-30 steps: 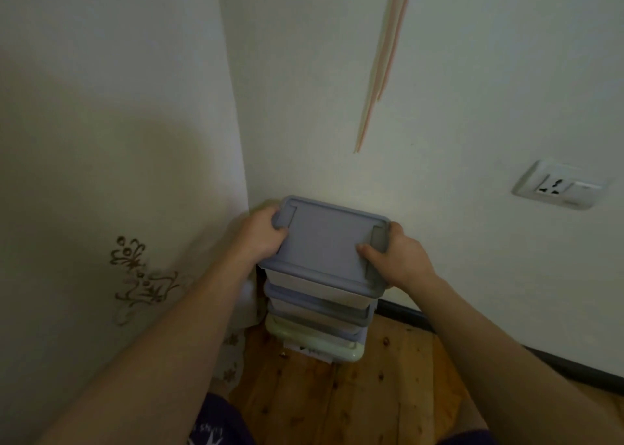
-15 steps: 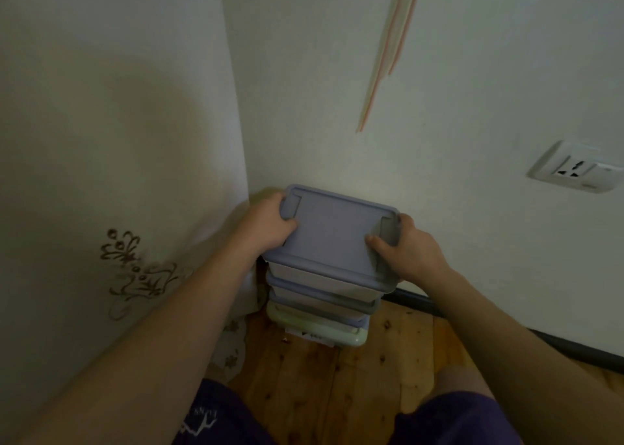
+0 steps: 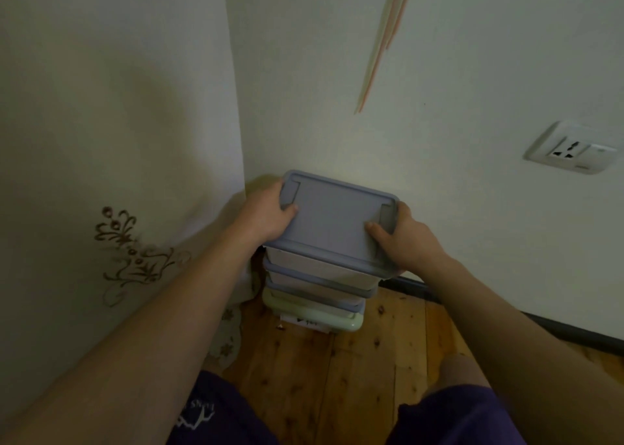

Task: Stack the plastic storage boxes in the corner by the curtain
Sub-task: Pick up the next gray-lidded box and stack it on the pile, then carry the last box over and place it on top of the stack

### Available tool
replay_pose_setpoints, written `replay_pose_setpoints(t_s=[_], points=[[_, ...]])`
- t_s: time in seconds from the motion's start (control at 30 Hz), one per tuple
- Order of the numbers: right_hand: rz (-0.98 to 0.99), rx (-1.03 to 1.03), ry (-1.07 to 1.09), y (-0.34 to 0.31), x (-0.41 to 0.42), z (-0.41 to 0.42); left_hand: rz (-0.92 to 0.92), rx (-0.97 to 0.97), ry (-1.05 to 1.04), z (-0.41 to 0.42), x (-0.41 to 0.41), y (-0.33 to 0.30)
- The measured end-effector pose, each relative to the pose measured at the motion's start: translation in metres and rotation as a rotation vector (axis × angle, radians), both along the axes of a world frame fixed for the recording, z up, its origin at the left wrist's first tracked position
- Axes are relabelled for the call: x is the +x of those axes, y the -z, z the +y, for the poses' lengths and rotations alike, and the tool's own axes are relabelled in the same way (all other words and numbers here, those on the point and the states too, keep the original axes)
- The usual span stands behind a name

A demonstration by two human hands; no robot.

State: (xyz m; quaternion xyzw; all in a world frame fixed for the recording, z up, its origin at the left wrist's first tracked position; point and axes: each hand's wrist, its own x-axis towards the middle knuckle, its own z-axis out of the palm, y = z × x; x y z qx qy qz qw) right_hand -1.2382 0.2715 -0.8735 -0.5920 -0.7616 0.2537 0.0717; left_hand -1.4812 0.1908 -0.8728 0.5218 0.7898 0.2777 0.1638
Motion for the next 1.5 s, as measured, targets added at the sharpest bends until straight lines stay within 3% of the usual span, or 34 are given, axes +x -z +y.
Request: replay_pose_setpoints(t_s=[0.37, 0.63, 0.77, 1.0, 1.17, 1.5], points=[[0.015, -0.207, 0.014, -0.019, -0.001, -0.005, 0.129, -0.081, -0.03, -0.003, 0.009, 0.003], [-0.22, 0.073, -0.103, -0.018, 0.006, 0.008, 0.064, -0.114, -0.031, -0.005, -0.003, 0.006], [-0.135, 0.194, -0.091, -0.018, 0.014, 0.013, -0.023, -0.02, -0.071, -0.004, -0.007, 0.01], [0.029, 0.38, -0.128, -0.04, 0.014, 0.034, 0.028, 0.182, -0.162, 0.006, 0.0, 0.001], [0.117, 0.397, -0.182, -0.084, 0.015, 0.036, -0.155, 0.288, -0.206, 0.013, 0.026, -0.041], [0.132, 0.344, -0.232, -0.231, 0.024, 0.026, -0.274, 0.36, -0.206, 0.008, 0.059, -0.2]])
